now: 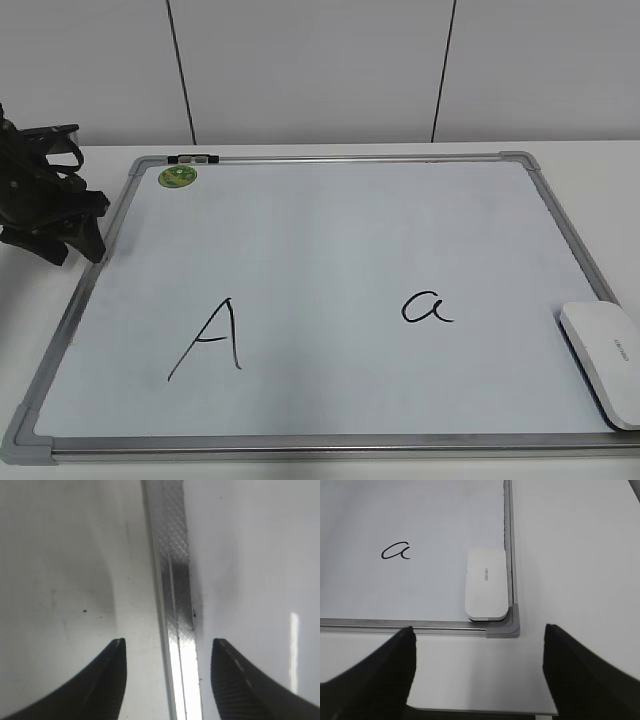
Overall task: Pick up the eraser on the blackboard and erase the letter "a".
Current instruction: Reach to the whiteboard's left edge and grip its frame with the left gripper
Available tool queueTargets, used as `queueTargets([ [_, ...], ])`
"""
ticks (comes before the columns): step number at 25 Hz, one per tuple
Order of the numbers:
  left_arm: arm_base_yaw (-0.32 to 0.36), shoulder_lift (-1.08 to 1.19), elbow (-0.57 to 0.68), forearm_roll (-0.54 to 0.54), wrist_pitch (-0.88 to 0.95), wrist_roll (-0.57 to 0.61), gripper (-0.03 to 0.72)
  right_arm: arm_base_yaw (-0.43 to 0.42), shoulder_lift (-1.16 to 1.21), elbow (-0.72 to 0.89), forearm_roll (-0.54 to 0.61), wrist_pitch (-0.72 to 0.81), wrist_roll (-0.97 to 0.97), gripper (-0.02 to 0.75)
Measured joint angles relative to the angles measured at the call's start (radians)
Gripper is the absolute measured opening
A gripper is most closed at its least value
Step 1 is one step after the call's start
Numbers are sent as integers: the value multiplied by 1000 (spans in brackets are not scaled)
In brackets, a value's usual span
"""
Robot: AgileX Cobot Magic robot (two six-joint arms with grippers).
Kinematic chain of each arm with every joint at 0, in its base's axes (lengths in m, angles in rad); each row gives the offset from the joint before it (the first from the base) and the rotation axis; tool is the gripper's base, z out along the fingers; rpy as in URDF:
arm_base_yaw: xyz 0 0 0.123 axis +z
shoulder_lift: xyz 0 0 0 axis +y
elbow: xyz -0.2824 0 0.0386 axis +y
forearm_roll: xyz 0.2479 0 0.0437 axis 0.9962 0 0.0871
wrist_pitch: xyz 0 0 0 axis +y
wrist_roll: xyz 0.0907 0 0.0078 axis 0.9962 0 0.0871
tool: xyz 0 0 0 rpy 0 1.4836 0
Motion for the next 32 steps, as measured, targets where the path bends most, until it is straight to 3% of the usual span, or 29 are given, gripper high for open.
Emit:
queueTargets([
  [11, 36, 8, 0, -61, 2, 41, 332, 0, 0, 0, 0, 0, 0, 587],
  [32, 36, 60, -2, -90, 16, 53, 274, 0, 0, 0, 0, 0, 0, 587],
])
